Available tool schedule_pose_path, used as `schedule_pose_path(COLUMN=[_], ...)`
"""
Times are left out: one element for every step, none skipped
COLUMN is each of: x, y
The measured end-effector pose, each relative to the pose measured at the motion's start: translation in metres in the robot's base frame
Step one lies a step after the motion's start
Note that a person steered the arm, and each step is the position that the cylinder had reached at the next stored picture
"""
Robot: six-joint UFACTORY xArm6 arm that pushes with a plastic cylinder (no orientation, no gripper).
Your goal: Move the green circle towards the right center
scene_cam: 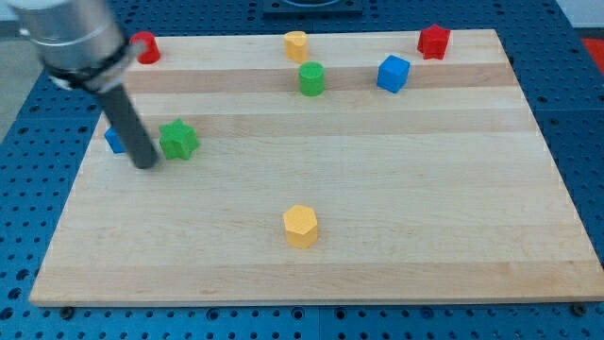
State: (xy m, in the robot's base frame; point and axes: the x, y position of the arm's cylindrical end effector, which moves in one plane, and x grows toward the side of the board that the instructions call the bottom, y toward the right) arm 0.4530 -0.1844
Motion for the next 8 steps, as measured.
schedule_pose_path(x=[0.009, -0.006, -0.049, -0.067, -0.095, -0.139, -0.163, -0.167], y=[0.101, 0.155, 0.147, 0.097, 0.058, 0.055, 0.087, 0.137])
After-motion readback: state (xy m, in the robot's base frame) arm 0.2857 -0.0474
